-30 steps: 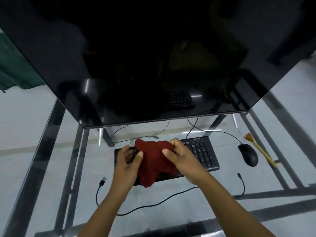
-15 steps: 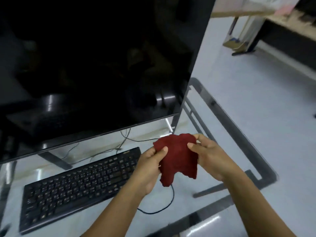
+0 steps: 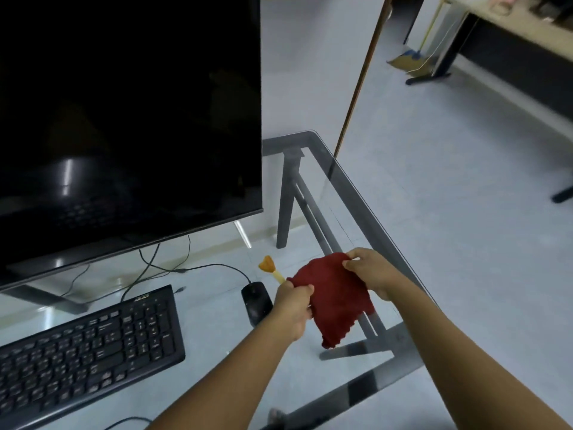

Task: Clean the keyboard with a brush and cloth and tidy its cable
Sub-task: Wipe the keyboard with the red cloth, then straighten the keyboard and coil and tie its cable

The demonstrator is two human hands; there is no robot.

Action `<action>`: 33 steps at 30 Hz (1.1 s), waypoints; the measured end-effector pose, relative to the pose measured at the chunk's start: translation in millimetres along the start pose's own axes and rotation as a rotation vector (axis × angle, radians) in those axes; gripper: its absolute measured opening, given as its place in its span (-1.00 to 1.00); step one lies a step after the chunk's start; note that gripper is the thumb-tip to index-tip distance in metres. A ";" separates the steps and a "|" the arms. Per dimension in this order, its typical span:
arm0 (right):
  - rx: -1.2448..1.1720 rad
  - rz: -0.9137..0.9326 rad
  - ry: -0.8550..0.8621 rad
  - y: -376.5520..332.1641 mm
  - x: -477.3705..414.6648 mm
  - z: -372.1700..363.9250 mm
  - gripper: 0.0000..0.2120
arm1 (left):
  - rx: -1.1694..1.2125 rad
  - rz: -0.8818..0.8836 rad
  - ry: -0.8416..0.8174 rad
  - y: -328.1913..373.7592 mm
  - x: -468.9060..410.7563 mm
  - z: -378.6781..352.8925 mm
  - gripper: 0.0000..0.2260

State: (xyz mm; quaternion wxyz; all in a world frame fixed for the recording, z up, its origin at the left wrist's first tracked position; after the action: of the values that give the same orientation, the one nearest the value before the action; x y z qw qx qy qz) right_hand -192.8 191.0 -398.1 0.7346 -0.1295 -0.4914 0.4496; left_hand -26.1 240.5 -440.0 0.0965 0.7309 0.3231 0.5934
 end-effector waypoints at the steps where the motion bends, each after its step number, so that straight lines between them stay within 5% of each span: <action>1: 0.038 0.013 0.018 -1.2 -8.2 -0.7 -0.89 | -0.048 -0.025 0.028 3.9 -7.0 0.5 -0.70; 13: 0.365 0.127 0.133 -12.8 -25.0 -3.8 -0.83 | -0.525 -0.205 0.133 44.7 -0.1 -10.6 -0.93; 18: 0.538 0.252 0.228 -35.2 -9.9 -9.9 -0.90 | -0.608 -0.173 0.109 56.2 21.2 1.6 -0.62; 26: 0.443 0.441 0.081 -118.5 42.1 -106.8 -0.72 | -0.379 -0.354 0.140 99.9 69.4 113.5 -0.55; 31: 0.424 0.594 -0.002 -167.7 84.2 -196.4 -0.65 | -0.337 -0.463 0.238 114.2 104.2 212.4 -0.95; 33: 0.375 0.643 -0.042 -182.9 100.8 -231.0 -0.59 | -0.324 -0.497 0.258 116.4 116.9 254.0 -0.89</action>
State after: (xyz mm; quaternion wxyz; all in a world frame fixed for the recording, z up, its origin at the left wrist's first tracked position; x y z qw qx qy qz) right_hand 109.8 225.6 -333.2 0.5566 -0.1314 -0.3496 0.7420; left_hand 261.9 280.7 -355.3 0.3117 0.5234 0.4023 0.6834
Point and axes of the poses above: each hand's wrist, its own x-axis away from the middle knuckle, its own z-axis out of the back of the hand, y = z × x, the point moved 5 cm from there along -x, towards the middle knuckle, and after that the axes turned 4 degrees about x, right-handed, at the moved point
